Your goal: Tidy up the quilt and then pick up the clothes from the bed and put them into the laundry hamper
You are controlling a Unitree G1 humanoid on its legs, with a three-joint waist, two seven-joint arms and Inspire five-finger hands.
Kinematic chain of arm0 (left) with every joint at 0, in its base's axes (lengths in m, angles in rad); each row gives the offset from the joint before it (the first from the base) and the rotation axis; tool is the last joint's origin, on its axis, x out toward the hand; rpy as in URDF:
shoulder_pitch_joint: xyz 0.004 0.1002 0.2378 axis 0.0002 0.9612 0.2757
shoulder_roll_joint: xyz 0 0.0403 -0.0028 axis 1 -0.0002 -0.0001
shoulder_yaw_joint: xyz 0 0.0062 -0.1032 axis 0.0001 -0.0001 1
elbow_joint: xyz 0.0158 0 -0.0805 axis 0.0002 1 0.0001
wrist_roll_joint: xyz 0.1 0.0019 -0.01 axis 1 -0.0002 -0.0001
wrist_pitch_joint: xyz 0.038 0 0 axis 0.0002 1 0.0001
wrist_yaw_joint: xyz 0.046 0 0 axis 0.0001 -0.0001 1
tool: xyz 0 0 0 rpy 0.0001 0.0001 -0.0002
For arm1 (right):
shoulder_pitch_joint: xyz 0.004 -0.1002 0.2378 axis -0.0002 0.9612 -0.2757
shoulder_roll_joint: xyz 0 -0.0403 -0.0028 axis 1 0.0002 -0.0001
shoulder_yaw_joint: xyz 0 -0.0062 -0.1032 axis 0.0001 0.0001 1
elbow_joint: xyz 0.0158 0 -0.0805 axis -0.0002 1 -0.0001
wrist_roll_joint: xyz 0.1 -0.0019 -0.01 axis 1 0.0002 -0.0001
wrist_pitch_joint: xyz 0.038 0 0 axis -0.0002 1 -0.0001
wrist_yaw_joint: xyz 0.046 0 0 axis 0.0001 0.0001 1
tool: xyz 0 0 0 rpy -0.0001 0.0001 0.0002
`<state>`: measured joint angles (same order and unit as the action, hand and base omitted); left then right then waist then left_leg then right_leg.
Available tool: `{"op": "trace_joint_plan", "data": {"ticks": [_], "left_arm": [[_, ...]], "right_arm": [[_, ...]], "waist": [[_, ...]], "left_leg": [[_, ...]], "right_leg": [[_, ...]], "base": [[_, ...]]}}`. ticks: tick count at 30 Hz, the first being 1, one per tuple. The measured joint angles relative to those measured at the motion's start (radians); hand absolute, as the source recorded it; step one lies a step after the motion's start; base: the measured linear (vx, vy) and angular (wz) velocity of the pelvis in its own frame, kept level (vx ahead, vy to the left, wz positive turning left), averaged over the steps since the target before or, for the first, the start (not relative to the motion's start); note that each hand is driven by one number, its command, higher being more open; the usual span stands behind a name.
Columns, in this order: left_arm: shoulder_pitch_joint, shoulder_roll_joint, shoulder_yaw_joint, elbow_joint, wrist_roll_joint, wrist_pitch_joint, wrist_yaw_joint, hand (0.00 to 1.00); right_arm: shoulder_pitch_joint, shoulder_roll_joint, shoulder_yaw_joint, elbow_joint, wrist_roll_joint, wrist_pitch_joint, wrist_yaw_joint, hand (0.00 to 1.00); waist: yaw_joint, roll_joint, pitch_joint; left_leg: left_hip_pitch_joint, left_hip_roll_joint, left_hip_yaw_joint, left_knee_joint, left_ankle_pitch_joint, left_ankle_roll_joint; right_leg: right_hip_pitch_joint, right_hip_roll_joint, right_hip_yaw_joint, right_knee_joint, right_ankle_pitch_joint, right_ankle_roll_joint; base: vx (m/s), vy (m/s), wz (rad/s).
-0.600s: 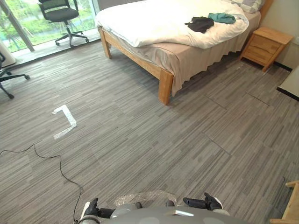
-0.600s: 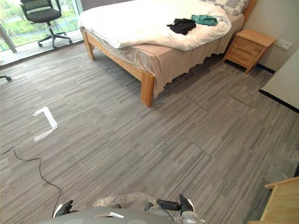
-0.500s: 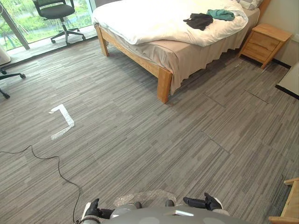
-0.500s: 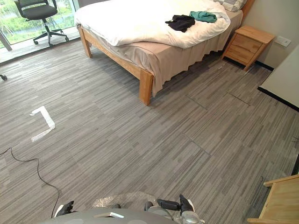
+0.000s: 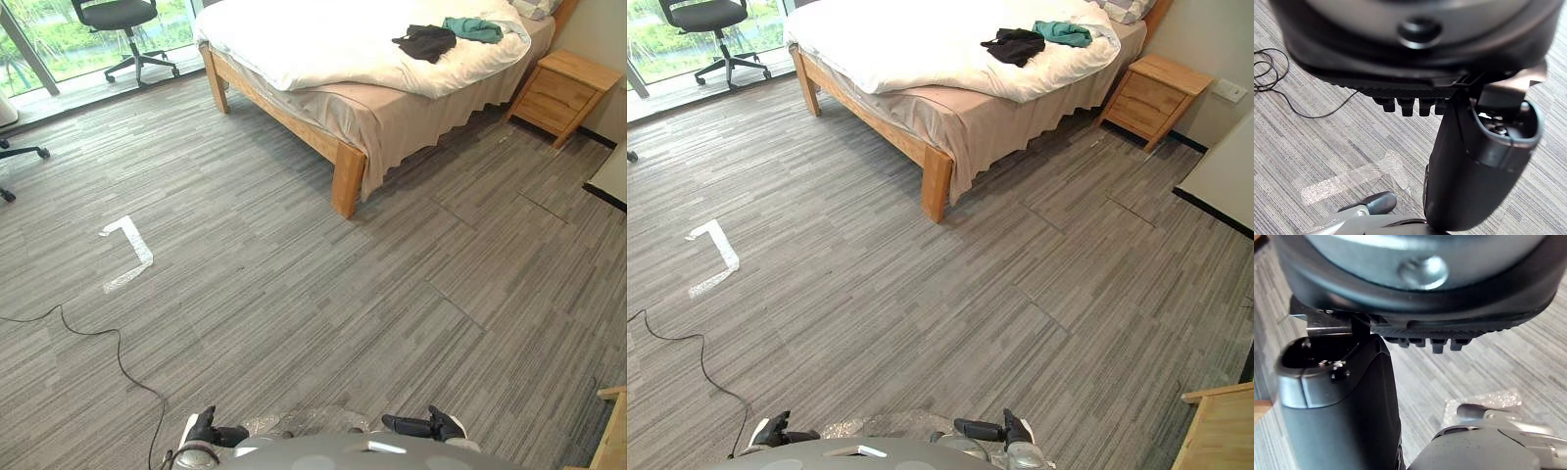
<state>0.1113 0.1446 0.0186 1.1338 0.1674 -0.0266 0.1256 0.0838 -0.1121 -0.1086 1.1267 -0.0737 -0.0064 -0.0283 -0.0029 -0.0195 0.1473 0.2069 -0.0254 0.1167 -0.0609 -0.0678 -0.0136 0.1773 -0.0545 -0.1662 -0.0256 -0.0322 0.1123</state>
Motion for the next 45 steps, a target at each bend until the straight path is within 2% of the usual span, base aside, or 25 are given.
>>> {"op": "trace_joint_plan", "data": {"ticks": [6, 8, 10, 15, 18, 19, 20, 22, 23, 25, 26, 27, 28, 29, 31, 32, 34, 36, 37, 38, 40, 41, 42, 44, 45], "left_arm": [[-0.003, 0.0, 0.0, 0.006, 0.0, 0.0, 0.0, 1.0], [-0.023, 0.005, -0.001, 0.008, 0.0, 0.001, 0.001, 1.0], [-0.037, 0.01, -0.002, 0.018, 0.0, 0.004, 0.002, 1.0], [-0.065, 0.032, -0.004, 0.037, 0.002, 0.011, 0.008, 1.0], [-0.104, 0.015, -0.016, 0.039, 0.002, 0.011, 0.001, 1.0], [-0.118, 0.005, -0.018, 0.039, 0.002, 0.011, -0.001, 1.0], [-0.131, -0.004, -0.029, 0.039, 0.003, 0.009, -0.005, 1.0], [-0.153, -0.006, -0.048, 0.042, 0.003, 0.006, -0.01, 1.0], [-0.177, -0.009, -0.052, 0.056, 0.011, 0.001, -0.017, 1.0], [-0.196, -0.011, -0.054, 0.071, 0.04, -0.013, -0.026, 1.0], [-0.188, -0.018, -0.05, 0.073, 0.041, -0.02, -0.025, 1.0], [-0.195, -0.036, -0.045, 0.069, 0.041, -0.024, -0.026, 1.0], [-0.195, -0.05, -0.035, 0.052, 0.04, -0.037, -0.025, 1.0], [-0.19, -0.059, -0.016, 0.029, 0.039, -0.039, -0.025, 1.0], [-0.165, -0.069, 0.012, -0.002, 0.034, -0.039, -0.024, 1.0], [-0.16, -0.076, 0.032, -0.016, 0.024, -0.032, -0.026, 1.0], [-0.156, -0.083, 0.057, -0.047, 0.022, -0.037, -0.017, 1.0], [-0.161, -0.086, 0.069, -0.079, -0.011, -0.041, -0.002, 1.0], [-0.18, -0.093, 0.122, -0.091, -0.057, -0.042, 0.008, 1.0], [-0.186, -0.097, 0.139, -0.093, -0.06, -0.04, 0.016, 1.0], [-0.187, -0.101, 0.166, -0.093, -0.089, -0.04, 0.016, 1.0], [-0.187, -0.106, 0.186, -0.092, -0.091, -0.039, 0.017, 1.0], [-0.186, -0.106, 0.195, -0.09, -0.096, -0.035, 0.018, 1.0], [-0.173, -0.096, 0.207, -0.08, -0.103, -0.036, 0.016, 1.0], [-0.165, -0.095, 0.219, -0.079, -0.126, -0.037, 0.015, 1.0]], "right_arm": [[0.001, 0.0, -0.002, 0.0, 0.002, 0.0, -0.001, 1.0], [-0.003, 0.007, -0.022, -0.004, 0.004, -0.003, -0.001, 1.0], [-0.009, 0.014, -0.042, -0.009, 0.004, -0.008, 0.0, 1.0], [-0.023, 0.039, -0.1, -0.026, 0.041, -0.01, 0.0, 1.0], [-0.03, 0.039, -0.175, -0.025, 0.052, -0.01, 0.019, 1.0], [-0.039, 0.035, -0.203, -0.028, 0.067, -0.014, 0.028, 1.0], [-0.041, 0.029, -0.213, -0.042, 0.092, -0.022, 0.033, 1.0], [-0.042, 0.033, -0.232, -0.071, 0.108, -0.028, 0.039, 1.0], [-0.043, 0.033, -0.239, -0.085, 0.123, -0.028, 0.037, 1.0], [-0.042, 0.037, -0.245, -0.086, 0.131, -0.028, 0.045, 1.0], [-0.041, 0.044, -0.257, -0.085, 0.135, -0.028, 0.042, 1.0], [-0.045, 0.042, -0.286, -0.093, 0.137, -0.029, 0.049, 1.0], [-0.058, 0.032, -0.304, -0.095, 0.135, -0.031, 0.065, 1.0], [-0.06, 0.03, -0.301, -0.09, 0.115, -0.029, 0.064, 1.0], [-0.061, 0.027, -0.284, -0.067, 0.088, -0.015, 0.056, 1.0], [-0.061, 0.02, -0.274, -0.057, 0.082, -0.005, 0.05, 1.0], [-0.079, -0.013, -0.184, 0.001, 0.076, 0.029, 0.028, 1.0], [-0.131, -0.034, -0.116, 0.051, 0.043, 0.044, 0.02, 1.0], [-0.167, -0.029, -0.118, 0.046, 0.041, 0.045, 0.007, 1.0], [-0.173, -0.028, -0.117, 0.034, 0.041, 0.042, -0.003, 1.0], [-0.176, -0.015, -0.116, 0.014, 0.043, 0.037, -0.012, 1.0], [-0.164, -0.011, -0.115, 0.007, 0.043, 0.032, -0.02, 1.0], [-0.126, -0.009, -0.113, 0.009, 0.044, 0.026, -0.028, 1.0], [-0.089, 0.031, -0.128, 0.009, 0.048, 0.025, -0.027, 1.0], [-0.084, 0.033, -0.137, 0.02, 0.047, 0.022, -0.017, 1.0]], "waist": [[-0.003, -0.002, 0.002], [-0.003, -0.01, 0.019], [-0.004, -0.014, 0.036], [-0.037, -0.025, 0.061], [-0.05, 0.0, 0.07], [-0.056, 0.024, 0.078], [-0.067, 0.048, 0.083], [-0.08, 0.057, 0.087], [-0.085, 0.054, 0.089], [-0.085, 0.031, 0.099], [-0.087, 0.043, 0.105], [-0.095, 0.061, 0.11], [-0.095, 0.076, 0.118], [-0.085, 0.082, 0.118], [-0.068, 0.088, 0.124], [-0.067, 0.091, 0.128], [-0.036, 0.081, 0.135], [-0.009, 0.068, 0.141], [0.028, 0.048, 0.151], [0.032, 0.046, 0.152], [0.037, 0.048, 0.15], [0.046, 0.057, 0.145], [0.062, 0.062, 0.131], [0.073, 0.016, 0.086], [0.076, -0.005, 0.078]], "left_leg": [[0.008, -0.001, 0.03, -0.015, 0.002, 0.001], [0.003, -0.001, 0.057, -0.015, 0.002, 0.002], [0.002, 0.005, 0.091, -0.013, -0.004, 0.006], [0.01, 0.038, 0.198, 0.056, -0.075, 0.0], [0.016, 0.099, 0.249, 0.061, -0.091, -0.032], [0.016, 0.153, 0.271, 0.068, -0.102, -0.06], [0.019, 0.215, 0.29, 0.076, -0.112, -0.093], [0.039, 0.273, 0.304, 0.067, -0.111, -0.123], [0.065, 0.298, 0.313, 0.054, -0.105, -0.134], [0.132, 0.306, 0.336, 0.054, -0.101, -0.141], [0.185, 0.332, 0.341, 0.057, -0.099, -0.142], [0.201, 0.368, 0.337, 0.068, -0.053, -0.172], [0.176, 0.404, 0.326, 0.158, 0.037, -0.169], [0.088, 0.457, 0.275, 0.341, 0.138, -0.122], [-0.04, 0.529, 0.233, 0.685, 0.206, -0.032], [-0.07, 0.542, 0.227, 0.782, 0.184, -0.029], [-0.202, 0.468, 0.151, 1.02, 0.015, -0.113], [-0.319, 0.389, 0.219, 1.028, -0.105, -0.132], [-0.413, 0.289, 0.345, 0.783, -0.154, -0.091], [-0.457, 0.221, 0.376, 0.574, -0.117, -0.035], [-0.501, 0.158, 0.41, 0.353, -0.036, 0.015], [-0.525, 0.15, 0.425, 0.286, -0.015, 0.026], [-0.544, 0.137, 0.398, 0.289, 0.063, 0.111], [-0.513, 0.068, 0.355, 0.265, 0.153, 0.188], [-0.464, 0.036, 0.338, 0.219, 0.137, 0.199]], "right_leg": [[-0.02, 0.0, 0.013, 0.014, -0.001, -0.004], [-0.069, -0.003, 0.029, 0.086, -0.029, -0.047], [-0.115, -0.003, 0.029, 0.156, -0.052, -0.061], [-0.216, -0.044, -0.225, 0.342, -0.123, -0.117], [-0.283, -0.032, -0.282, 0.405, -0.172, -0.161], [-0.333, -0.026, -0.3, 0.417, -0.175, -0.16], [-0.395, -0.026, -0.297, 0.418, -0.158, -0.133], [-0.483, -0.057, -0.292, 0.419, -0.12, -0.075], [-0.536, -0.09, -0.293, 0.38, -0.076, -0.021], [-0.526, -0.128, -0.291, 0.228, 0.01, 0.018], [-0.505, -0.125, -0.289, 0.222, 0.118, -0.039], [-0.516, -0.114, -0.292, 0.307, 0.123, -0.114], [-0.53, -0.102, -0.29, 0.396, 0.036, -0.151], [-0.502, -0.087, -0.298, 0.403, -0.022, -0.164], [-0.401, -0.034, -0.297, 0.35, -0.067, -0.17], [-0.353, -0.011, -0.295, 0.321, -0.071, -0.174], [-0.176, 0.053, -0.27, 0.191, -0.091, -0.178], [-0.082, 0.079, -0.237, 0.119, -0.092, -0.178], [0.024, 0.078, -0.211, 0.057, -0.103, -0.16], [0.086, 0.078, -0.208, 0.015, -0.123, -0.139], [0.169, 0.08, -0.206, -0.034, -0.156, -0.113], [0.212, 0.089, -0.203, -0.05, -0.174, -0.095], [0.255, 0.103, -0.199, -0.051, -0.188, -0.072], [0.255, 0.046, -0.237, 0.069, -0.209, -0.041], [0.177, -0.008, -0.243, 0.29, -0.193, -0.013]], "base": [[-0.06, -0.018, -0.14], [-0.07, -0.024, -0.34], [-0.06, -0.04, -0.47], [-0.05, -0.072, -0.66], [0.12, -0.126, -0.59], [0.19, -0.066, -0.64], [0.27, -0.102, -0.59], [0.35, -0.181, -0.35], [0.56, -0.345, -0.24], [0.58, -0.412, -0.15], [0.48, -0.394, 0.08], [0.59, -0.545, 0.07], [0.58, -0.592, 0.01], [0.61, -0.615, -0.13], [0.61, -0.523, -0.21], [0.67, -0.503, -0.23], [0.67, -0.46, -0.3], [0.76, -0.346, -0.69], [1.06, -0.33, -0.83], [0.85, -0.178, -0.57], [0.62, 0.017, -0.17], [0.7, 0.082, -0.12], [0.49, 0.078, -0.04], [0.72, 0.125, 0.41], [0.76, 0.169, 0.63]]}}
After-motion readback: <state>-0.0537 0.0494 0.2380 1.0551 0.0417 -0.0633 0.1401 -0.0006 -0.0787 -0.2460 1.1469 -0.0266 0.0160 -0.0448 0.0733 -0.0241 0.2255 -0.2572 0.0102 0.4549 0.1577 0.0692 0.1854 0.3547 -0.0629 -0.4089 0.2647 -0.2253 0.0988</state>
